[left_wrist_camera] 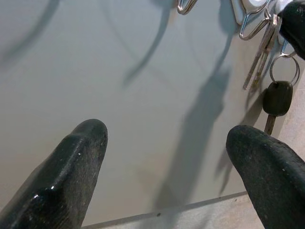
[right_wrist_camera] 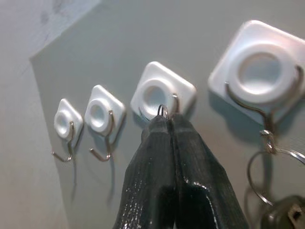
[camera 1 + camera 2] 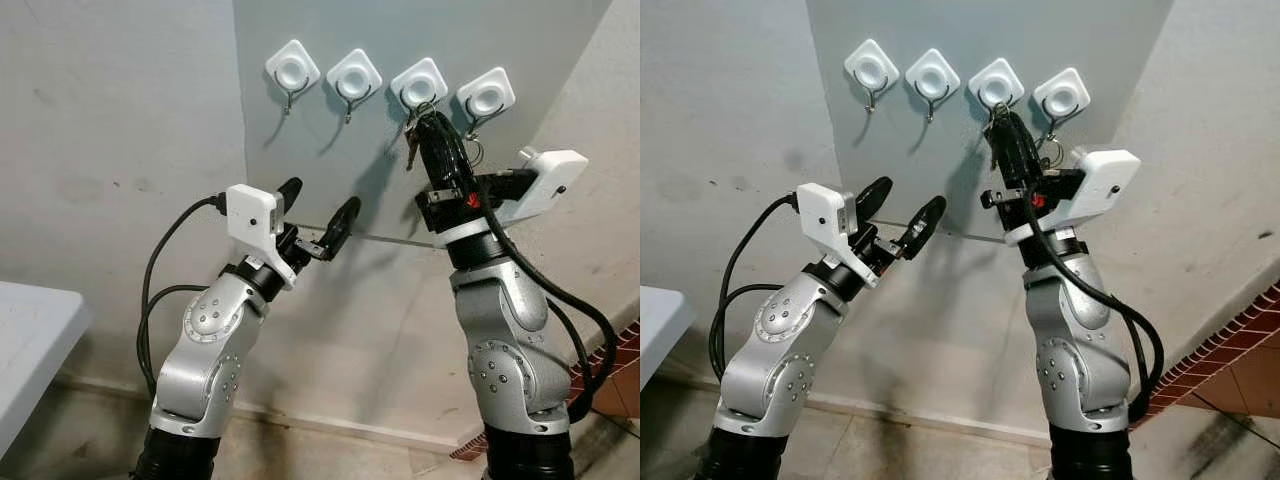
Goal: Hang keys on a hook
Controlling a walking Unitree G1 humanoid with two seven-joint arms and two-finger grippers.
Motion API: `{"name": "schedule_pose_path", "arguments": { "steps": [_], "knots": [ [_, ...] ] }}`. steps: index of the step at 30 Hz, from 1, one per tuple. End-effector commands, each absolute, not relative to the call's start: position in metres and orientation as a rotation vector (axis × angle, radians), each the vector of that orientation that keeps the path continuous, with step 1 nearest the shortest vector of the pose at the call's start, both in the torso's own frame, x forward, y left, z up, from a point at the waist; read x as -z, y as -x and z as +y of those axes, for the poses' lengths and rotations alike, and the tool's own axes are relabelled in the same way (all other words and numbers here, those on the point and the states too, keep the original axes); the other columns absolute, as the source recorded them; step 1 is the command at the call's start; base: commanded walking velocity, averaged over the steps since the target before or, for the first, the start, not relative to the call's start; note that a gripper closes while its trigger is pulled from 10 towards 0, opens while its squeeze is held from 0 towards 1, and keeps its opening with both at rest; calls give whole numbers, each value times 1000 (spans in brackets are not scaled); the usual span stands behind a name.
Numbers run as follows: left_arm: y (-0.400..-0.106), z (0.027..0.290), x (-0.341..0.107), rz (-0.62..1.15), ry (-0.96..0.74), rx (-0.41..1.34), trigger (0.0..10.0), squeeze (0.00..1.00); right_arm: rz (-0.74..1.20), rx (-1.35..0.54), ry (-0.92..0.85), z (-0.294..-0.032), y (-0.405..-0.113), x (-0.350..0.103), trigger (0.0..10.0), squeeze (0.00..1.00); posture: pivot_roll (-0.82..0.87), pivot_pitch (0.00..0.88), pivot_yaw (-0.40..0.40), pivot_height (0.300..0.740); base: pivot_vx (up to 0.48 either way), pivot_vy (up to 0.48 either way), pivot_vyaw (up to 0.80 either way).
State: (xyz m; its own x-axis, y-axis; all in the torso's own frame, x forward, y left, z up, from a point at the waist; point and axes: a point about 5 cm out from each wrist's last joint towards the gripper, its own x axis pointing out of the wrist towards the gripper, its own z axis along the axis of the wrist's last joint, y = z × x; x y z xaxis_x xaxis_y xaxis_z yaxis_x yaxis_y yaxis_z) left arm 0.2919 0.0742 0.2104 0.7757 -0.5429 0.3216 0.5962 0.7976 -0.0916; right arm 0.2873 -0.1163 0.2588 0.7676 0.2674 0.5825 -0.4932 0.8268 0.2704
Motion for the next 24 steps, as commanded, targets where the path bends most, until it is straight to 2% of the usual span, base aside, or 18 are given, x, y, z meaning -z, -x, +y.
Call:
{"name": "schedule_pose_path", "arguments": {
  "steps": [1,7,24],
  "knots": [
    [-290,73,-214,-299,187,630,10000,0,-538,-414,-482,-121,-285,-255,10000,0,-31,69,-37,740,0,0,0],
    [-290,73,-215,-300,191,628,10000,0,-492,-461,-516,-117,-283,-247,10000,0,-33,67,-35,740,0,0,0],
    [-289,71,-214,-298,191,634,10000,0,-514,-535,-550,-110,-279,-256,10000,0,-29,62,-38,740,0,0,0]
  ]
}}
